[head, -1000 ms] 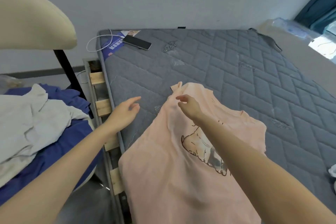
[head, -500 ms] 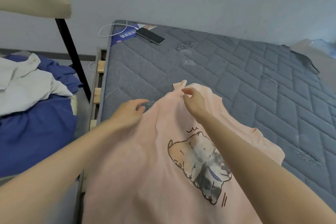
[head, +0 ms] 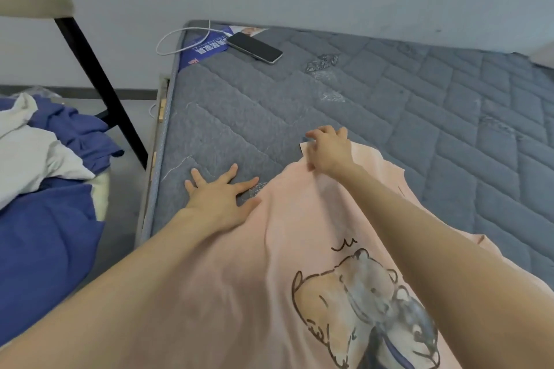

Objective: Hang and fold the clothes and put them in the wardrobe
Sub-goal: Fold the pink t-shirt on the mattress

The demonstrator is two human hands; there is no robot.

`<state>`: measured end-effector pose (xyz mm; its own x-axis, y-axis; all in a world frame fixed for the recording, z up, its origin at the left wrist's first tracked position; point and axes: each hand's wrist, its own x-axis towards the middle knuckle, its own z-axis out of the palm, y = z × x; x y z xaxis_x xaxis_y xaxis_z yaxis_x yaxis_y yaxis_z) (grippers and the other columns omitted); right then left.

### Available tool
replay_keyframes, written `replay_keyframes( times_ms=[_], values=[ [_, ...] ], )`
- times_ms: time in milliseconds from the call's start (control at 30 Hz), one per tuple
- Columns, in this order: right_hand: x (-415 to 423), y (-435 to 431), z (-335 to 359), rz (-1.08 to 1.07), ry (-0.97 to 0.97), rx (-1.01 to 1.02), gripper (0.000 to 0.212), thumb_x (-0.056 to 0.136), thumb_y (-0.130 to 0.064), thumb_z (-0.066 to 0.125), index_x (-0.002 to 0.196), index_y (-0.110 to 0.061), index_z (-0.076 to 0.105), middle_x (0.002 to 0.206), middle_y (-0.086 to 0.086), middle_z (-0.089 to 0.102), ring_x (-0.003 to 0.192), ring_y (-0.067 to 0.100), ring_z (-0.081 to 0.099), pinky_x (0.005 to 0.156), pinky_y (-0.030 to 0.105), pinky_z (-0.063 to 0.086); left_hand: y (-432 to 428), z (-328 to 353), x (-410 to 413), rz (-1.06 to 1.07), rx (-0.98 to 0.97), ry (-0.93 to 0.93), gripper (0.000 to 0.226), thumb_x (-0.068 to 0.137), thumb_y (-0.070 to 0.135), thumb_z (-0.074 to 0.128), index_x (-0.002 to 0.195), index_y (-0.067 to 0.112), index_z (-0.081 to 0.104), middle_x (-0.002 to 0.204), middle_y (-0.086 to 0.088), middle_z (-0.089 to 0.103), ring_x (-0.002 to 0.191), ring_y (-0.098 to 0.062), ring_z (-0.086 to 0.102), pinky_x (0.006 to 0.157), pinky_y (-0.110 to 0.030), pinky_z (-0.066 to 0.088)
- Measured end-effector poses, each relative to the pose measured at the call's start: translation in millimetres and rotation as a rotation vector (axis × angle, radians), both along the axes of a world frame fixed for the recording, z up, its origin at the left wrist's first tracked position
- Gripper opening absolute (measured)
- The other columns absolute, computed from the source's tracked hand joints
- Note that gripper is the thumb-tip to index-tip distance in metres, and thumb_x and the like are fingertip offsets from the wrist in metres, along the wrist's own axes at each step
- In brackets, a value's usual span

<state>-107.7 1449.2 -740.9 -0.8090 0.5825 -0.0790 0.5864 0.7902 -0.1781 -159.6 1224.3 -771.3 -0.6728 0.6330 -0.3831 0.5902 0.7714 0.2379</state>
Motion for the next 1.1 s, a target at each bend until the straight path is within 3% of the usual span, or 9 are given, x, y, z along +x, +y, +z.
replay_keyframes(
  times_ms=[233, 300, 467, 700, 767, 833, 900, 967, 1100],
  values=[
    [-24.6, 14.8, 14.5, -0.018, -0.201, 0.047, 0.020, 0.086, -0.029, 0.057, 0.094, -0.013, 0.068, 0.097, 0.005, 0.064, 0.099, 0.026, 0.057, 0.091, 0.036, 0.031, 6.9, 10.1, -5.2, 0.024, -0.037, -0.077, 0.056, 0.086, 0.073, 0.024, 0.140, 0.058, 0.021, 0.158, 0.016, -0.001, 0.137, -0.055, -0.011, 0.110, -0.063, -0.003],
    [-28.4, 15.7, 17.9, -0.026, -0.001, 0.006, 0.013, 0.084, -0.028, 0.063, 0.088, -0.017, 0.068, 0.097, 0.002, 0.054, 0.090, 0.021, 0.052, 0.086, 0.032, 0.035, 7.3, 12.3, -6.6, 0.029, -0.040, -0.094, 0.055, 0.086, 0.074, 0.024, 0.139, 0.058, 0.022, 0.158, 0.016, -0.001, 0.137, -0.055, -0.010, 0.110, -0.063, -0.002],
    [-38.3, 6.6, 40.3, -0.084, 0.655, -0.619, 0.020, 0.090, -0.029, 0.064, 0.084, -0.010, 0.066, 0.077, 0.000, 0.064, 0.073, 0.013, 0.061, 0.080, 0.031, 0.048, 9.2, 14.9, -11.6, 0.066, -0.030, -0.163, 0.056, 0.085, 0.076, 0.018, 0.138, 0.058, 0.026, 0.158, 0.017, 0.001, 0.136, -0.056, -0.011, 0.109, -0.064, -0.001],
    [-35.7, -2.2, 59.8, -0.101, 0.790, -0.975, 0.017, 0.091, -0.023, 0.063, 0.093, -0.006, 0.061, 0.083, 0.010, 0.069, 0.075, 0.013, 0.067, 0.088, 0.035, 0.056, 24.4, 25.5, -19.8, 0.292, 0.094, -0.318, 0.078, 0.077, 0.083, 0.013, 0.133, 0.040, 0.047, 0.156, 0.007, 0.023, 0.140, -0.051, -0.004, 0.107, -0.068, -0.003],
    [-28.4, -4.4, 63.8, -0.087, 0.773, -1.010, 0.014, 0.091, -0.023, 0.063, 0.092, -0.009, 0.060, 0.088, 0.012, 0.069, 0.079, 0.016, 0.068, 0.089, 0.036, 0.055, 31.6, 30.3, -19.5, 0.410, 0.222, -0.363, 0.073, 0.083, 0.077, 0.020, 0.123, 0.028, 0.057, 0.146, -0.006, 0.042, 0.141, -0.046, 0.011, 0.110, -0.065, -0.003],
    [-22.5, -6.0, 68.9, -0.074, 0.744, -1.026, 0.012, 0.092, -0.024, 0.062, 0.093, -0.013, 0.059, 0.092, 0.011, 0.069, 0.082, 0.018, 0.068, 0.085, 0.036, 0.054, 40.7, 38.3, -15.8, 0.526, 0.462, -0.441, 0.059, 0.090, 0.061, 0.039, 0.108, 0.009, 0.059, 0.131, -0.013, 0.055, 0.134, -0.038, 0.033, 0.113, -0.054, 0.014],
    [-18.1, -7.3, 73.7, -0.057, 0.707, -1.035, 0.010, 0.093, -0.027, 0.060, 0.092, -0.018, 0.058, 0.096, 0.008, 0.069, 0.083, 0.017, 0.068, 0.081, 0.032, 0.055, 52.2, 48.4, -7.6, 0.654, 0.682, -0.538, 0.045, 0.091, 0.041, 0.055, 0.121, 0.006, 0.053, 0.128, -0.006, 0.054, 0.116, -0.022, 0.048, 0.098, -0.032, 0.034],
    [-14.6, -7.2, 77.0, -0.053, 0.677, -1.021, 0.008, 0.094, -0.029, 0.058, 0.092, -0.022, 0.057, 0.099, 0.003, 0.068, 0.086, 0.017, 0.068, 0.081, 0.032, 0.054, 62.5, 55.1, -2.1, 0.814, 0.836, -0.665, 0.053, 0.089, 0.026, 0.063, 0.134, 0.006, 0.043, 0.127, -0.004, 0.052, 0.105, -0.020, 0.051, 0.083, -0.025, 0.038],
    [-5.4, -5.2, 77.0, -0.088, 0.673, -0.925, 0.011, 0.093, -0.035, 0.058, 0.087, -0.026, 0.058, 0.096, -0.007, 0.064, 0.091, 0.011, 0.063, 0.076, 0.028, 0.051, 56.6, 54.8, -3.9, 0.859, 1.004, -0.637, 0.016, 0.085, 0.006, 0.065, 0.101, 0.006, 0.062, 0.087, -0.005, 0.059, 0.081, -0.020, 0.053, 0.062, -0.025, 0.043]
  ],
)
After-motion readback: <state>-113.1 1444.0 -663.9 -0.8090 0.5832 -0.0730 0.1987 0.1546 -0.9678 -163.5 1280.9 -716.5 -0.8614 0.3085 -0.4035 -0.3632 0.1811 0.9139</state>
